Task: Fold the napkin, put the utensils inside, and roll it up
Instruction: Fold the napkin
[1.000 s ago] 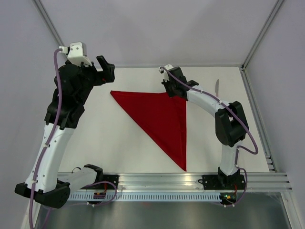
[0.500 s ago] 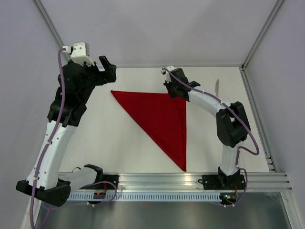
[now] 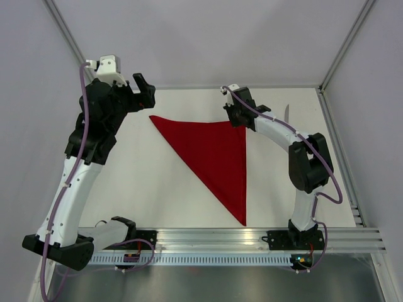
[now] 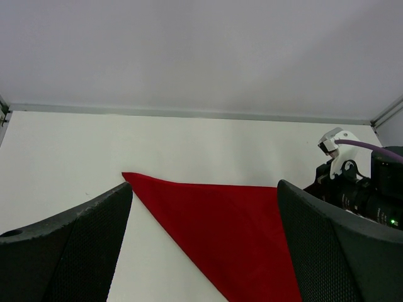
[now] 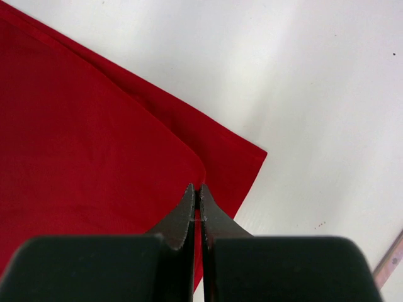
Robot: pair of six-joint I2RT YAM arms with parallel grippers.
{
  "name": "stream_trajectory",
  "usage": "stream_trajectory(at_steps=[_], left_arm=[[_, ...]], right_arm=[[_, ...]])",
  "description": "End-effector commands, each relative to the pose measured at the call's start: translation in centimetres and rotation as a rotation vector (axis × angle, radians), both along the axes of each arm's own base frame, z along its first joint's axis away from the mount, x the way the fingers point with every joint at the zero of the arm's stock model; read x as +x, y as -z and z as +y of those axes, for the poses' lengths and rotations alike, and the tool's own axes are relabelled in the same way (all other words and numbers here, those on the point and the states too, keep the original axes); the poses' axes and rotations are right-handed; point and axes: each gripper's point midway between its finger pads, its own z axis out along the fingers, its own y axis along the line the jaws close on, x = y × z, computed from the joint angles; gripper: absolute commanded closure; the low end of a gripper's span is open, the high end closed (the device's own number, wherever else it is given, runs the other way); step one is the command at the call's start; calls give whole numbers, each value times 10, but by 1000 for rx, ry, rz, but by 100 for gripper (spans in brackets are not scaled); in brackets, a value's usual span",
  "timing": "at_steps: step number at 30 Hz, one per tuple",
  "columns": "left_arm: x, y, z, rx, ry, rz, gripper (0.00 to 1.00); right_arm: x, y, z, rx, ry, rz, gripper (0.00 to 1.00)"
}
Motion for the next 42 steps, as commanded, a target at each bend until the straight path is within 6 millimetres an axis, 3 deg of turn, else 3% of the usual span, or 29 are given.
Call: stream_trajectory(at_steps=[1, 42], left_arm=[[3, -6, -3, 11, 22, -29, 0], [13, 11, -6, 19, 29, 8, 0]], right_arm=[[14, -18, -6, 1, 31, -64, 100], [31, 7, -25, -24, 77, -30, 100]])
